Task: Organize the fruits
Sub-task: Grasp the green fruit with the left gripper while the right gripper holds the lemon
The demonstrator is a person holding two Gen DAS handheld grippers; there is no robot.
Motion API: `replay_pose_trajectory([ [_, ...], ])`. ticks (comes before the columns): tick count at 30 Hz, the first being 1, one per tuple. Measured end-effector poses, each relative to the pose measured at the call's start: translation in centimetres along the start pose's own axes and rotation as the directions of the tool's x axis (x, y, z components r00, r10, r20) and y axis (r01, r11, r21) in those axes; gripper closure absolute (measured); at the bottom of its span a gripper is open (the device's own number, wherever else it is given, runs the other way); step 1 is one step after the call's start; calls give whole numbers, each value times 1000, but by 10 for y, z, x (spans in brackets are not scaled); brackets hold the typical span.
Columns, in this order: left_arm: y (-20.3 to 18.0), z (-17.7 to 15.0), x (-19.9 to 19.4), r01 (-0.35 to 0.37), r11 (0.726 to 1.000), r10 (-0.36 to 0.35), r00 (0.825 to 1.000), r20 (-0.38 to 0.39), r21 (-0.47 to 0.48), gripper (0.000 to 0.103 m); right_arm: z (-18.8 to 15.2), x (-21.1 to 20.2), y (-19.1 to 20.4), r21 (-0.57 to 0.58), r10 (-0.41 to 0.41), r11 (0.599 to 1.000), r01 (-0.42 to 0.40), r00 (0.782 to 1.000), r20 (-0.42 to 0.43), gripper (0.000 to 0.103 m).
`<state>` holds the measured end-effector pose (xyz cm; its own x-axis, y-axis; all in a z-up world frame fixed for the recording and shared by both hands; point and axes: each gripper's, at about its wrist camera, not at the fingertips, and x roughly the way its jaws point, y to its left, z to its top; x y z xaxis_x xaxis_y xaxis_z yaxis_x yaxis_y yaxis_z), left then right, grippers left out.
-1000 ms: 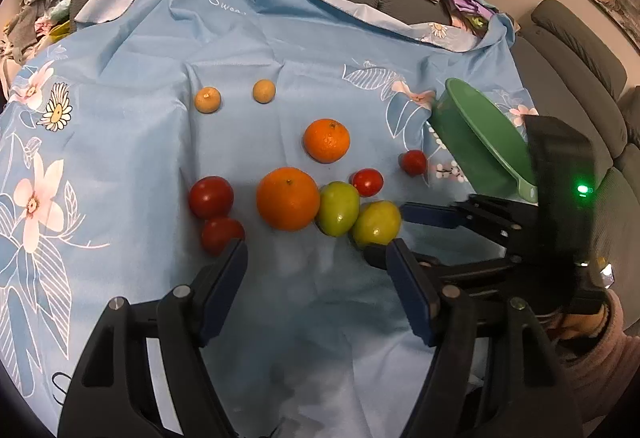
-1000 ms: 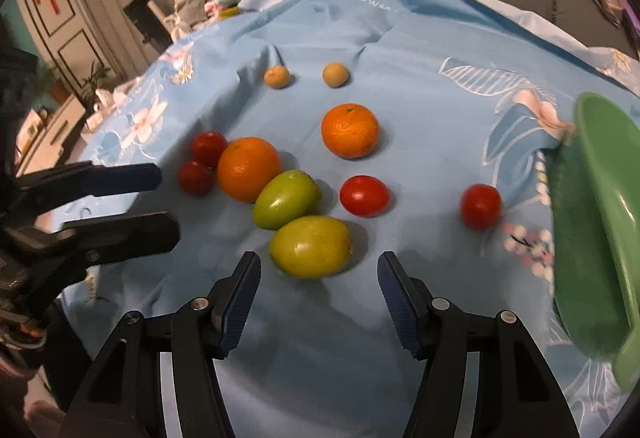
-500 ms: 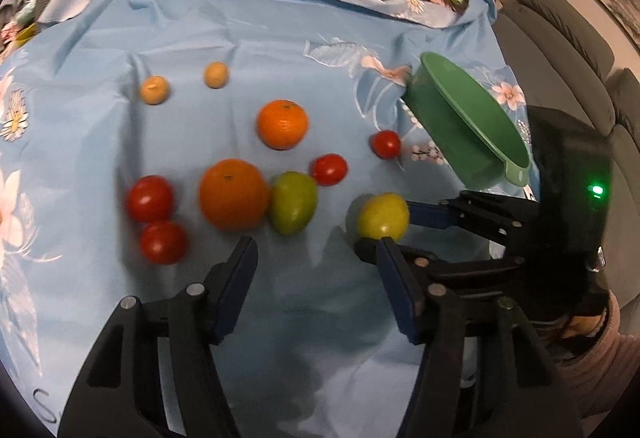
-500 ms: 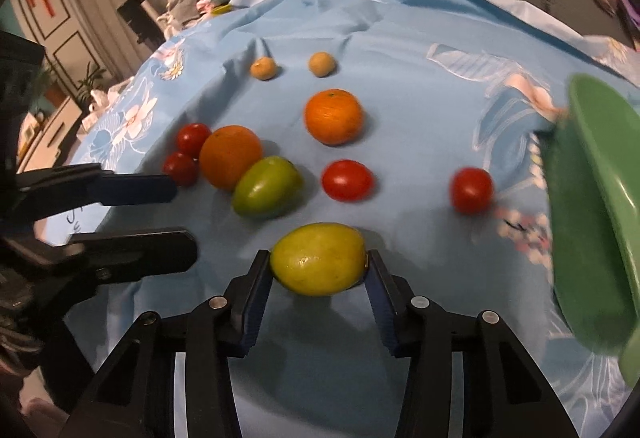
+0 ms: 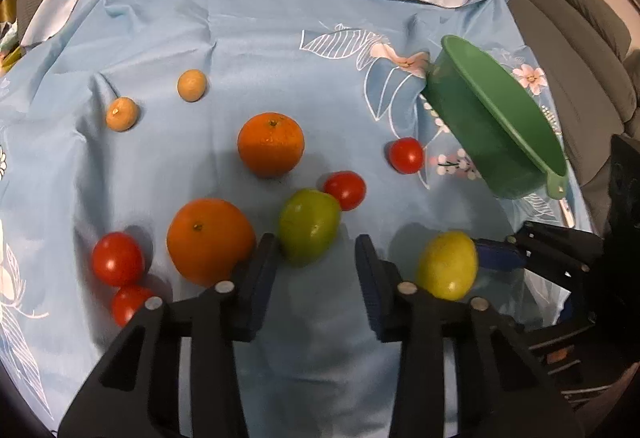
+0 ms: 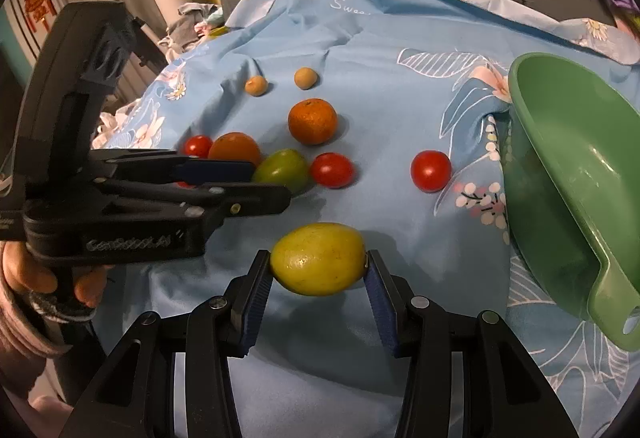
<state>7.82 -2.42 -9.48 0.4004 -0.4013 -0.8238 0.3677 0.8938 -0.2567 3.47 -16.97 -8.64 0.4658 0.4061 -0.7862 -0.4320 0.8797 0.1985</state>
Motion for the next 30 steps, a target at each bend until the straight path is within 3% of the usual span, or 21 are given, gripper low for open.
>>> replay_pose_trajectory([
  [12,-5,17,22,-40,999,40,999,-24,36,65,-6,-7,-10,31,4,999,-4,1000,10,55],
  [16,-9,27,22,-56,997,57,998,-9,49,55,-5,-6,-11,35,7,999,-7,1000,12,55],
  [19,-12,29,26,-78,995,78,997,-5,66,60,-5,-6,-11,34,13,999,-13,1000,14,55],
  [20,-13,29,27,-86,993,86,996,-4,75,69,-5,-6,-11,34,14,999,-14,1000,13,55],
  [21,-13,28,28,-90,993,91,996,-9,79,70,-5,-6,-11,33,13,999,-14,1000,14,55],
  [30,-15,22,12,-36,998,35,999,13,59,70,-5,-11,-14,50,11,999,-12,999,37,55],
])
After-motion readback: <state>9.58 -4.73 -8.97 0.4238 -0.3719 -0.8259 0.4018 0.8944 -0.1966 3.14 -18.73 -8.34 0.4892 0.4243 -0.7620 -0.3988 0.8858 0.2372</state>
